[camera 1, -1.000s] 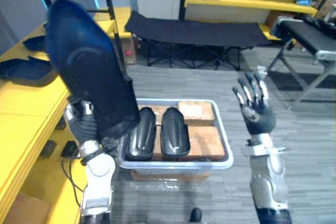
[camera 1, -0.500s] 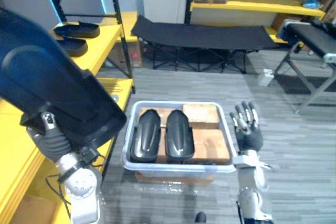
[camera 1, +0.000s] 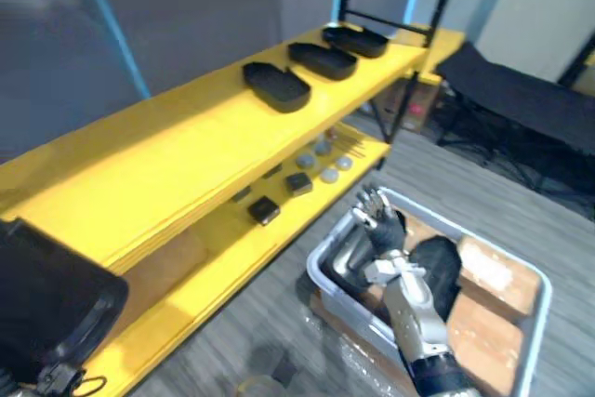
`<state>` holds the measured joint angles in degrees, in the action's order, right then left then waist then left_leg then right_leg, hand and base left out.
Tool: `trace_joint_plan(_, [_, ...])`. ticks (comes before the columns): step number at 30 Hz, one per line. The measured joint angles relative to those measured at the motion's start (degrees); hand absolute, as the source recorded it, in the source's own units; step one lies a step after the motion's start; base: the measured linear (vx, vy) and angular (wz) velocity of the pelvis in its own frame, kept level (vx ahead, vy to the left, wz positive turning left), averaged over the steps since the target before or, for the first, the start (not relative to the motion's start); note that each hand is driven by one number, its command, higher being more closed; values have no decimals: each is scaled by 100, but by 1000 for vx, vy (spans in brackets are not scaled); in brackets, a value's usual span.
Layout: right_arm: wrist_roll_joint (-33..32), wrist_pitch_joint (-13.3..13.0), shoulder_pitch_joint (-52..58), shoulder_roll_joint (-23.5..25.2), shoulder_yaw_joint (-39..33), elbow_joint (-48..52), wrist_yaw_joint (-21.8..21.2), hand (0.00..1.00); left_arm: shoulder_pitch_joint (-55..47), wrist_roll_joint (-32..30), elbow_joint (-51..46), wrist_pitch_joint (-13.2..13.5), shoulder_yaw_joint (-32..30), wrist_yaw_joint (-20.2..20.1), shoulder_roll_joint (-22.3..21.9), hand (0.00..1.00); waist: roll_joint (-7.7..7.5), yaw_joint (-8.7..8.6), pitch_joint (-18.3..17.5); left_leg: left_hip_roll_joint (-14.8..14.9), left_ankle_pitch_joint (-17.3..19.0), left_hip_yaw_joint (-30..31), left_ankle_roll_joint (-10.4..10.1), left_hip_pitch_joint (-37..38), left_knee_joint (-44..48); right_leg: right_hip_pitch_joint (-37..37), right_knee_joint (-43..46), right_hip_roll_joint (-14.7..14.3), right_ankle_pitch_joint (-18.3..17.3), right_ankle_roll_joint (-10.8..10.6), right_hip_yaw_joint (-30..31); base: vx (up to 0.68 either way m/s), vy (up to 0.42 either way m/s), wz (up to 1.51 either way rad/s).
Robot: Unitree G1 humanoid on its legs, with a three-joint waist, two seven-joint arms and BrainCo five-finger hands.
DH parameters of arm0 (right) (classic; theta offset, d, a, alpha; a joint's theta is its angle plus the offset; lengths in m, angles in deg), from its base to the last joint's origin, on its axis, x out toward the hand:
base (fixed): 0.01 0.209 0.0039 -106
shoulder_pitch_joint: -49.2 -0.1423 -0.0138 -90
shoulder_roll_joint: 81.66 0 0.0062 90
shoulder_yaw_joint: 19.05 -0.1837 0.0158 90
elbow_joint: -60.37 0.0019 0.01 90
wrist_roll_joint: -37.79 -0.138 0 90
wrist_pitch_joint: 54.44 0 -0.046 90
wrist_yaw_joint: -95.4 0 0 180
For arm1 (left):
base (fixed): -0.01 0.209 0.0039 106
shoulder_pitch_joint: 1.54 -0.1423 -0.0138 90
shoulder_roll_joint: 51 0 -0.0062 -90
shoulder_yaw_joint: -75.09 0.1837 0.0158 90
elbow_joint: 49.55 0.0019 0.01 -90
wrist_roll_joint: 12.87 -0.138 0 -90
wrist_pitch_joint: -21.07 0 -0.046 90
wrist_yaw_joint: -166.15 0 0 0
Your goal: Walk over and take plastic housings, then place them on the shelf
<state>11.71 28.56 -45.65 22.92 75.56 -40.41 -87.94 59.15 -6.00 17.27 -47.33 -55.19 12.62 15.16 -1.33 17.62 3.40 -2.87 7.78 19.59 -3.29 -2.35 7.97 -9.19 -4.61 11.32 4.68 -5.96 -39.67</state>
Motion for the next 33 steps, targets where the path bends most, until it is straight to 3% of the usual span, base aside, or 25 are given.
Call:
trace_joint_plan(2, [-2, 0, 15, -12, -54, 1, 92, 0, 16, -13, -43, 13, 89, -124, 4, 100, -19, -145, -8, -19, -48, -268, 104, -307, 122, -92, 26, 62, 28, -123, -507, 27, 3, 121])
trace_joint_plan(3, [28, -6, 82, -167, -196, 5, 239, 0, 61, 9, -50, 71, 207, -418, 3, 100, 45, -360, 16, 139, -172, -931, 173, -610, 298, -213, 163, 107, 20, -133, -981, 36, 114, 184])
trace_joint_plan(4, [168, -6, 167, -288, -291, -27, 345, 0, 64, 148, -50, 77, 275, -667, 5, 100, 115, -352, 55, 194, -315, -1120, 22, -604, 308, -311, 310, 170, -16, -167, -1058, 42, 169, 165])
trace_joint_plan(5, [293, -5, 218, -349, -301, -160, 372, 0, 37, 440, -47, 76, 267, -870, 0, 100, 94, -212, 85, 123, -405, -1077, 60, -540, 232, -318, 417, 271, -43, -171, -1040, 52, 171, 75])
trace_joint_plan(8, [454, -9, 198, -216, -242, -170, 333, 0, -4, 730, -37, 75, 271, -937, -3, 100, 76, -103, 193, -2, -431, -950, 97, -568, 308, -413, 516, 365, -108, -61, -883, 54, 132, 40])
trace_joint_plan(11, [499, -28, 72, -132, -105, -167, 302, 0, 11, 875, -38, 92, 289, -952, -2, 100, 93, -122, 230, 30, -387, -1017, 102, -570, 362, -395, 620, 372, -177, 34, -784, -37, 23, -6])
trace_joint_plan(13, [493, -61, 68, -140, -113, -140, 320, 0, 57, 876, -40, 148, 313, -981, 10, 100, 90, -187, 310, 17, -266, -1096, 118, -576, 382, -395, 661, 376, -474, 173, -584, -47, -25, -6])
trace_joint_plan(14, [491, -83, 75, -143, -119, -120, 324, 0, 118, 875, -40, 191, 325, -991, 41, 100, 62, -294, 389, 10, -267, -1122, 120, -599, 384, -388, 718, 369, -753, 57, -399, -67, -74, 43])
trace_joint_plan(15, [491, -125, 163, -150, -199, -70, 338, 0, 235, 862, -40, 192, 401, -1034, 93, 100, 12, -455, 421, 15, -287, -1086, 148, -667, 390, -243, 874, 300, -1039, -168, 75, -105, -110, 77])
trace_joint_plan(16, [486, -165, 293, -148, -353, 24, 364, 0, 354, 851, -40, 194, 510, -1093, 161, 100, -31, -582, 437, 13, -366, -1009, 139, -762, 412, -80, 1063, 199, -1251, -240, 559, -91, -105, 81])
trace_joint_plan(18, [439, -200, 622, -148, -676, 280, 431, 0, 582, 830, -40, 198, 740, -1172, 317, 100, -99, -705, 430, -62, -505, -694, 18, -900, 446, 31, 1220, -76, -1509, -174, 1266, 1, -111, 90])
trace_joint_plan(20, [429, -303, 899, -157, -916, 404, 450, 0, 690, 820, -36, 191, 1012, -1178, 430, 100, -157, -787, 402, -177, -647, -381, -59, -989, 398, 17, 1323, -132, -1478, -176, 1466, 76, -30, 94])
trace_joint_plan(22, [420, -319, 1045, -174, -1090, 402, 421, 0, 788, 778, -40, 186, 1265, -1183, 529, 100, -174, -800, 403, -189, -844, -309, -56, -951, 241, 8, 1408, -116, -1483, -169, 1578, 95, 80, 73])
trace_joint_plan(26, [459, -328, 1009, -169, -1083, 421, -49, 0, 556, 608, -45, 115, 1460, -1149, 505, 100, -131, -735, 458, -186, -876, -474, -28, -724, 250, -161, 1541, -72, -1553, -48, 1652, 23, 19, 7])
trace_joint_plan(29, [567, -430, 1006, -175, -951, 594, -201, 0, 437, 601, -45, 103, 1456, -1122, 504, 100, -67, -735, 577, -119, -821, -705, 6, -684, 212, -135, 1597, -58, -1759, 190, 1801, -85, 16, -14])
trace_joint_plan(33, [645, -489, 1009, -149, -915, 611, -285, 0, 440, 554, -43, 97, 1325, -1103, 491, 100, -124, -752, 710, -31, -800, -1069, 53, -835, 277, -16, 1601, -24, -1988, 156, 1804, -107, 27, 5])
